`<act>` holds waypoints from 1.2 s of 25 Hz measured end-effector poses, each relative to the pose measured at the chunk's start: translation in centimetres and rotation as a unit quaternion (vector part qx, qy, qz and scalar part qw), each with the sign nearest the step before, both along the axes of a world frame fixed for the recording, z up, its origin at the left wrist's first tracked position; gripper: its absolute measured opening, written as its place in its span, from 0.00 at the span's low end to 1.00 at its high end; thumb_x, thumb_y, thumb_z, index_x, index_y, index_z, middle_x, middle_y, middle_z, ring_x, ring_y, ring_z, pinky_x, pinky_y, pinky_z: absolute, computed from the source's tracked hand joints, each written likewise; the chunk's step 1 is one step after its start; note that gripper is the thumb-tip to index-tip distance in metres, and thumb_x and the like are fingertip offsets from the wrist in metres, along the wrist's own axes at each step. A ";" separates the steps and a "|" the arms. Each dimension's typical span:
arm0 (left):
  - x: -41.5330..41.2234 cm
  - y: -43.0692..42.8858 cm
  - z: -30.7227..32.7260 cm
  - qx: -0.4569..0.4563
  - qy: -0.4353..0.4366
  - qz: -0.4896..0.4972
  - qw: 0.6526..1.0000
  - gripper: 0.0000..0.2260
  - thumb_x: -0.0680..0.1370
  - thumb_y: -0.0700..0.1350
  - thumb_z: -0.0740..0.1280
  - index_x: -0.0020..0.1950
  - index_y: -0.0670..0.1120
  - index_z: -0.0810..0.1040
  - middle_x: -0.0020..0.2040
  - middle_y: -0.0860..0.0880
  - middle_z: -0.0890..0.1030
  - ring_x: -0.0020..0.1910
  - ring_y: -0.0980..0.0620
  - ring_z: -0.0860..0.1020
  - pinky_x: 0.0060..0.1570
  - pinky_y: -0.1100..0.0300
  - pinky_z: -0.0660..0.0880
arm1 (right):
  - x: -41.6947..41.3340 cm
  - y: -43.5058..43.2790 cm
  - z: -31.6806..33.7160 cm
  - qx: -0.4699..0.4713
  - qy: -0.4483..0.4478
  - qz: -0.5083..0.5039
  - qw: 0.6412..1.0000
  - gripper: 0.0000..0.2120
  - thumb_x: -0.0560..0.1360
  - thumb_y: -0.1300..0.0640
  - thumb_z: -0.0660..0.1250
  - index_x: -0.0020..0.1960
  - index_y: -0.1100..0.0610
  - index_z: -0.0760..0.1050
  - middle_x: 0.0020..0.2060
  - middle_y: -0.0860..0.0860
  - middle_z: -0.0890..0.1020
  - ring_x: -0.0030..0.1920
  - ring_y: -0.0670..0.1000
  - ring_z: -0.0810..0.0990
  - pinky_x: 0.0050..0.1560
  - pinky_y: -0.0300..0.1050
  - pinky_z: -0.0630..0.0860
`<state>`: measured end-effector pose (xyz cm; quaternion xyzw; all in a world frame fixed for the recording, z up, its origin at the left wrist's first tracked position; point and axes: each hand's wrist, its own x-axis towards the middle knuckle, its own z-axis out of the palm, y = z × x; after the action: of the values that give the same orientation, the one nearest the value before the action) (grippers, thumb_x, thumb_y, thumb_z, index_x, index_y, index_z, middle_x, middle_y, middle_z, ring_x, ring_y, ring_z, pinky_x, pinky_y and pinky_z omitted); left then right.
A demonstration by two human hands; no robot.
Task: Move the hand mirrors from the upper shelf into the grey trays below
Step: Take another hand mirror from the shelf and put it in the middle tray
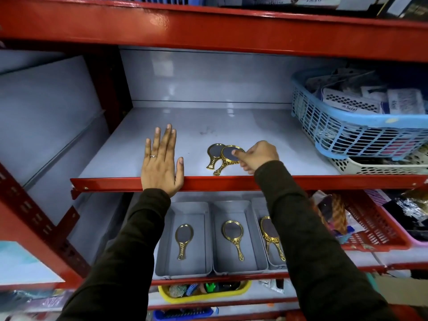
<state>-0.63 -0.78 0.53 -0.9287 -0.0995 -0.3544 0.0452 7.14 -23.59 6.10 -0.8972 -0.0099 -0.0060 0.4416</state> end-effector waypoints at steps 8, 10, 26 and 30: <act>-0.1 0.0 0.1 0.000 -0.005 -0.002 1.000 0.32 0.76 0.51 0.53 0.79 0.42 0.52 0.80 0.46 0.52 0.79 0.46 0.48 0.78 0.48 0.46 | 1.4 4.8 0.1 -0.212 0.062 0.000 0.975 0.26 0.66 0.49 0.76 0.60 0.59 0.76 0.51 0.54 0.83 0.52 0.55 0.83 0.45 0.43 0.75; -0.1 0.1 0.1 -0.001 -0.004 -0.003 1.000 0.32 0.76 0.51 0.53 0.79 0.42 0.52 0.80 0.46 0.52 0.79 0.46 0.49 0.78 0.48 0.47 | 2.0 4.4 -0.2 -0.193 0.064 -0.011 0.979 0.21 0.67 0.52 0.76 0.56 0.59 0.76 0.45 0.54 0.81 0.46 0.54 0.81 0.44 0.43 0.75; -0.1 0.1 0.1 -0.008 0.000 -0.008 1.000 0.33 0.76 0.51 0.53 0.79 0.42 0.52 0.80 0.46 0.51 0.79 0.46 0.48 0.78 0.49 0.46 | 0.8 -0.5 0.3 0.278 0.179 0.034 0.943 0.15 0.69 0.60 0.77 0.52 0.66 0.80 0.39 0.57 0.84 0.34 0.48 0.83 0.31 0.35 0.81; -0.2 0.0 0.1 -0.016 -0.003 -0.022 1.000 0.32 0.76 0.51 0.54 0.79 0.42 0.52 0.80 0.46 0.52 0.79 0.46 0.49 0.78 0.49 0.47 | -1.5 -1.8 0.7 0.349 0.151 0.090 0.921 0.15 0.71 0.60 0.75 0.56 0.64 0.82 0.41 0.54 0.85 0.39 0.47 0.83 0.34 0.33 0.80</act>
<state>-0.85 -0.75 0.67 -0.9301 -0.0851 -0.3565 0.0220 5.67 -25.43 6.82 -0.6719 -0.0215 0.1666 0.7213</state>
